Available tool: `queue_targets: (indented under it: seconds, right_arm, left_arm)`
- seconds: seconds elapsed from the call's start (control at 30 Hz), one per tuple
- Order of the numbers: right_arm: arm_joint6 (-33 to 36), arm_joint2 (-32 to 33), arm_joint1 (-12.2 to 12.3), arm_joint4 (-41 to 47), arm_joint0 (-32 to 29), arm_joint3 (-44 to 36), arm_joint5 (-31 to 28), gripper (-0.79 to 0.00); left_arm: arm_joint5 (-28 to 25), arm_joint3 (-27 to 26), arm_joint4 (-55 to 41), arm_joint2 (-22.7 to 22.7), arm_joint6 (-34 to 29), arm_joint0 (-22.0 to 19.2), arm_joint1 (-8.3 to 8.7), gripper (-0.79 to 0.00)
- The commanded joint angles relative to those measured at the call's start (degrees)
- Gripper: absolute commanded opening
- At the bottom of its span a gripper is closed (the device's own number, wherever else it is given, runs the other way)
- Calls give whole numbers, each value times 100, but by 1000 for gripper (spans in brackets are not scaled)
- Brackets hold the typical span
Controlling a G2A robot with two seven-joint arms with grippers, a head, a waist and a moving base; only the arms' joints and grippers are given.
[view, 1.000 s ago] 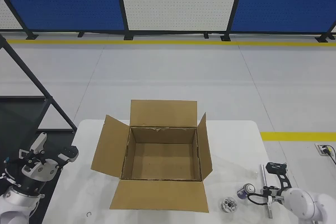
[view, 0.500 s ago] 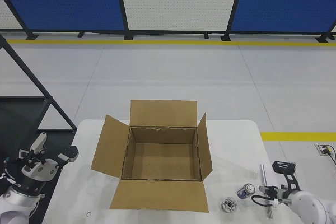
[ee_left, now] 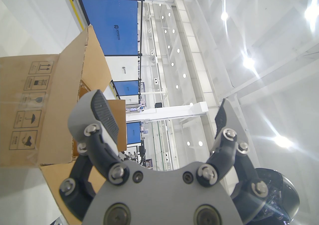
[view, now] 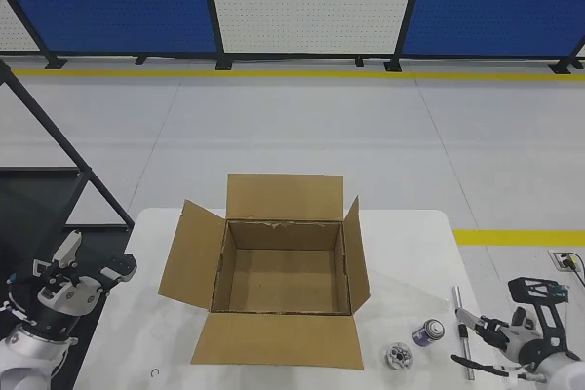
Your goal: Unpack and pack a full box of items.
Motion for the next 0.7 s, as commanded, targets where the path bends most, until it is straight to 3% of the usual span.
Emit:
queue_targets:
  seconds: [0.0,0.67]
  right_arm:
    - [-103,42,-7,275,-95,-288,-23,0]
    - [-154,75,-10,493,-182,-495,0,0]
  left_arm:
    - [0,0,0,0,0,0,0,0]
    - [0,0,0,0,0,0,0,0]
